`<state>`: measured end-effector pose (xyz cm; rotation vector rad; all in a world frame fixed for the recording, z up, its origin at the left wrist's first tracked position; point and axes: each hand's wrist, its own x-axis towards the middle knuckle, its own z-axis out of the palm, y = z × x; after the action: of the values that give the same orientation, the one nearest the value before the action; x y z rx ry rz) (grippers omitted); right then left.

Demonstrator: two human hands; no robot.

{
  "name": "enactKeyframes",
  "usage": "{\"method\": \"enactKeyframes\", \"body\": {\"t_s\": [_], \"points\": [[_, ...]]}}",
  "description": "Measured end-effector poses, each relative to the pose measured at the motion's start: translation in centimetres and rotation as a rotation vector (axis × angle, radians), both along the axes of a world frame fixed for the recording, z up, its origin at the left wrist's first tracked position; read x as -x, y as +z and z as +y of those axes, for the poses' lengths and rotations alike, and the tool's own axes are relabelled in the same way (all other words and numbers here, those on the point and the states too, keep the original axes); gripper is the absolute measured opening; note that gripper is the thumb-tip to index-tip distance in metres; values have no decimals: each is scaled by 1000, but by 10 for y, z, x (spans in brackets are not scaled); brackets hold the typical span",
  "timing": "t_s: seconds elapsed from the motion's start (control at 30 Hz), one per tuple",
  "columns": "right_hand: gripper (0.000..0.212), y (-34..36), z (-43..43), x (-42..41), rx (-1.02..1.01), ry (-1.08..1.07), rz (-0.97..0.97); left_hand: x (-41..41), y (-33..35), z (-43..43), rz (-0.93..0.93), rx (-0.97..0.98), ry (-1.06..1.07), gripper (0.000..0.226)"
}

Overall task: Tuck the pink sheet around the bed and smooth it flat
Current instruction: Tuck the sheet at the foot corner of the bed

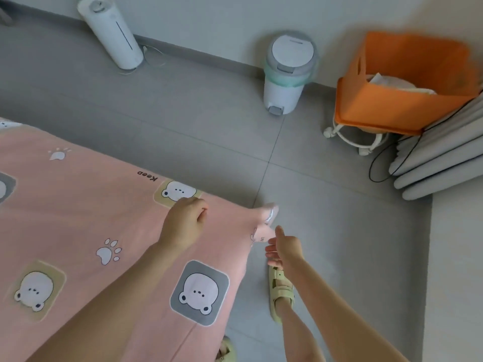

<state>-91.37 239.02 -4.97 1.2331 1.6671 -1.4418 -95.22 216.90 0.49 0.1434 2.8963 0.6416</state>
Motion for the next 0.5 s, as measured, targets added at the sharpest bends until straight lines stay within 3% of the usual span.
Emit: {"method": "enactKeyframes", "body": {"t_s": [0.13,0.23,0.3,0.37,0.43,0.5], "points": [[47,-39,3,52,169,34,-181,54,-33,23,-69,41,-140,13],[36,-63,-4,71,229,-31,-279,72,-55,32,-144,50,-226,12],[18,-75,-9,77,178,-68,-255,78,-67,35,-199,17,-281,14],[19,-83,-9,77,75,-58,-203,84,-80,36,-253,4,-348,22],[5,-80,-3,78,-72,23,-63,87,-86,37,-298,51,-431,36],[38,-81,8,87,-236,174,105,93,-92,39,-311,62,-507,46]]}}
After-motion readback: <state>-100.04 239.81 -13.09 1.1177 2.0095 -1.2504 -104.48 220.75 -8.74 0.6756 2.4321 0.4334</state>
